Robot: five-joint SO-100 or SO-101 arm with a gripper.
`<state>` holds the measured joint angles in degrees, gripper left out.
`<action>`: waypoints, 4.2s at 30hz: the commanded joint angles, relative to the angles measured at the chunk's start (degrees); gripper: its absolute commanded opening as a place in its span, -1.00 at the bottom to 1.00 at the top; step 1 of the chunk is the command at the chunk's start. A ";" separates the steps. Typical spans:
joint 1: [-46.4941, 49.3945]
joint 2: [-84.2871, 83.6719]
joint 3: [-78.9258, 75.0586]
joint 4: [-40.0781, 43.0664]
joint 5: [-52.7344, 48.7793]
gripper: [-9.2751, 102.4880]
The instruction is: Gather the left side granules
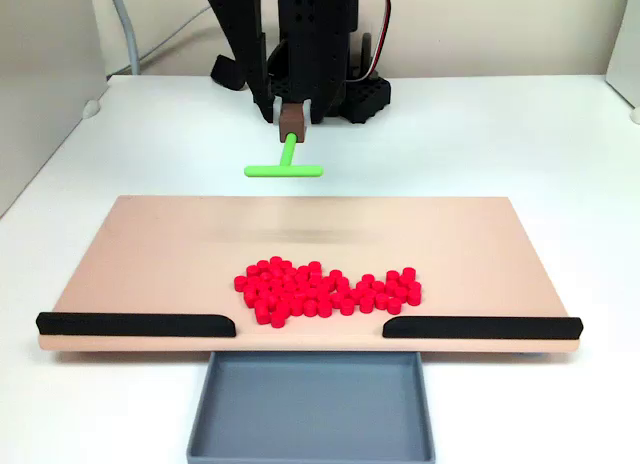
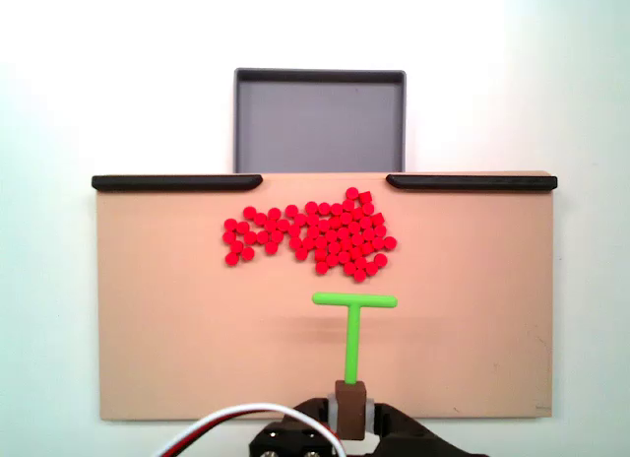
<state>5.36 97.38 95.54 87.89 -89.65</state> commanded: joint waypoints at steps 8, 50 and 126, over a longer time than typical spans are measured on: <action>0.35 2.72 -1.23 0.35 -1.32 -0.84; 1.05 -0.18 -2.02 0.00 -0.70 -0.84; -26.81 -31.64 -39.29 4.92 111.45 -0.84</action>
<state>-20.83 65.92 59.77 92.81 18.63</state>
